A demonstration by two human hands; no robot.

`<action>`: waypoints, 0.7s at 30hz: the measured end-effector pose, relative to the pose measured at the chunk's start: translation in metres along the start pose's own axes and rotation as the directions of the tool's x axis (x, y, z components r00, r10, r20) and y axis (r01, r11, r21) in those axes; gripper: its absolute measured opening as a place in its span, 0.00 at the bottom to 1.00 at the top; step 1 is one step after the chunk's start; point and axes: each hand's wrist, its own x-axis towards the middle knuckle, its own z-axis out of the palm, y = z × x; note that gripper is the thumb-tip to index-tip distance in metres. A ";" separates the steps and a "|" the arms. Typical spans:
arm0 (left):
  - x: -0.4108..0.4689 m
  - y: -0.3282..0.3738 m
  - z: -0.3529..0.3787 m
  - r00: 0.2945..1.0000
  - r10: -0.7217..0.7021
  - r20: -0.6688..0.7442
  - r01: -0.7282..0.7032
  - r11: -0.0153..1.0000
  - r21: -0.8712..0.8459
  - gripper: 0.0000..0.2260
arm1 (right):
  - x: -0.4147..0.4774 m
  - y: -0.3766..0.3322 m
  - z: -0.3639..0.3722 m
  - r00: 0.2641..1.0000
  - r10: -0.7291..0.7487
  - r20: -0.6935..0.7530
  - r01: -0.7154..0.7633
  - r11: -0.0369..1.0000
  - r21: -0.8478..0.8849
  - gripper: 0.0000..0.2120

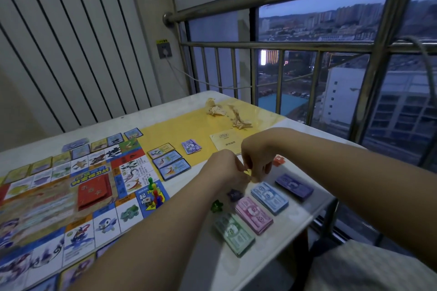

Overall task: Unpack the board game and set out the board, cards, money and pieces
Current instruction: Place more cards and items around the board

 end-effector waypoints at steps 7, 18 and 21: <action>0.010 0.001 0.003 0.998 -0.006 0.055 0.005 1.000 0.014 0.08 | -0.002 0.003 0.004 0.998 -0.031 -0.050 0.033 0.999 0.042 0.11; 0.011 0.003 0.006 0.999 0.033 -0.003 -0.033 0.998 0.045 0.07 | -0.006 0.006 0.006 0.998 -0.020 -0.057 0.024 0.997 0.078 0.08; 0.008 0.001 0.008 0.999 0.047 -0.029 -0.047 0.999 -0.006 0.06 | -0.008 0.008 0.007 0.995 -0.024 -0.101 0.031 0.997 0.067 0.09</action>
